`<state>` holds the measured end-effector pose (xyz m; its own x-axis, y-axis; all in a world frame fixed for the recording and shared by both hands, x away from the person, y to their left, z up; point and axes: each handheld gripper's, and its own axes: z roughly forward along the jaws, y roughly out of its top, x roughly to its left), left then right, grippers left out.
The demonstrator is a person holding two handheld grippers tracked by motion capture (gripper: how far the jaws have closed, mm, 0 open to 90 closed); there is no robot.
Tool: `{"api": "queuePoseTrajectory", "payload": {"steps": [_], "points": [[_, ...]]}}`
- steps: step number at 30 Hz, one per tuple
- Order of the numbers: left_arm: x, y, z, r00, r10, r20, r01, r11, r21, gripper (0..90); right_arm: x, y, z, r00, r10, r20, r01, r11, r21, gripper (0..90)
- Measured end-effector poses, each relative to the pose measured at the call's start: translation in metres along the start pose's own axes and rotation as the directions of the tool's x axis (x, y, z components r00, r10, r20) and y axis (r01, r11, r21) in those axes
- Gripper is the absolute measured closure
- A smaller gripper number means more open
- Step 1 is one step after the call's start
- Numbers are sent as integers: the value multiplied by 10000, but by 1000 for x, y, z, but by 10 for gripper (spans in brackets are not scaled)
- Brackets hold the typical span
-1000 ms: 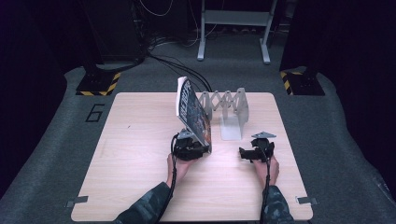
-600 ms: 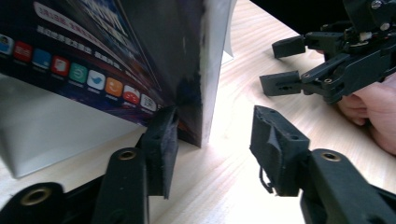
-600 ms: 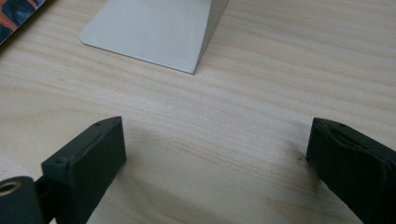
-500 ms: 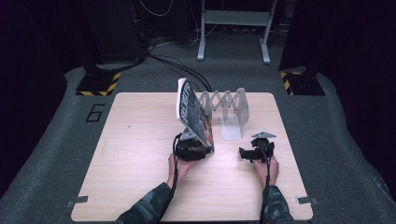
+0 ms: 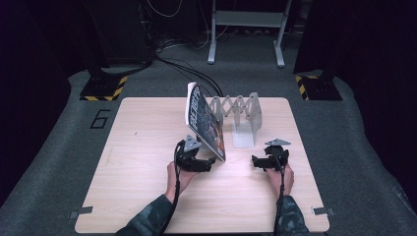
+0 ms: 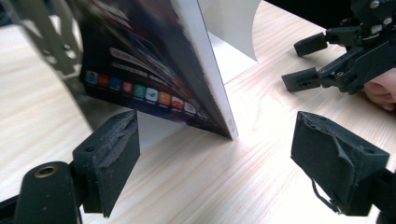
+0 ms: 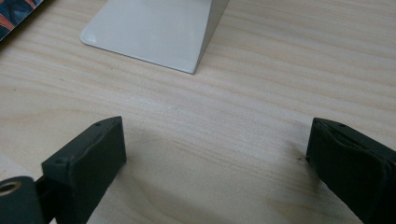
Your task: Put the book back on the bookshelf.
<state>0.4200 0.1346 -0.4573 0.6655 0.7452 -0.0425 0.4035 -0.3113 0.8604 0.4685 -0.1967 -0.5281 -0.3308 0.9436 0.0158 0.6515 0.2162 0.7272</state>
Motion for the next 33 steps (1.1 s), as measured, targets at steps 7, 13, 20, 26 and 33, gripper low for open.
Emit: {"api": "queuePoseTrajectory", "payload": {"steps": [7,13,20,26,33], "points": [[15,-8,-29,9990,-93,-441,94,10000,16,120,0,0,0,10000,-3,3,3,10000,-2,40],[31,-27,-48,9953,-400,-878,428,9986,308,73,0,0,0,10000,4,2,-4,10000,1,40],[49,-56,-63,9870,-704,-1446,833,9929,849,25,0,0,0,10000,1,1,-1,10000,2,40],[63,-82,-70,9792,-1028,-1747,1231,9864,1090,0,0,0,0,10000,2,2,-2,10000,2,40],[74,-106,-69,9658,-1330,-2224,1705,9725,1588,1,0,0,0,10000,5,3,-5,10000,0,40]]}}
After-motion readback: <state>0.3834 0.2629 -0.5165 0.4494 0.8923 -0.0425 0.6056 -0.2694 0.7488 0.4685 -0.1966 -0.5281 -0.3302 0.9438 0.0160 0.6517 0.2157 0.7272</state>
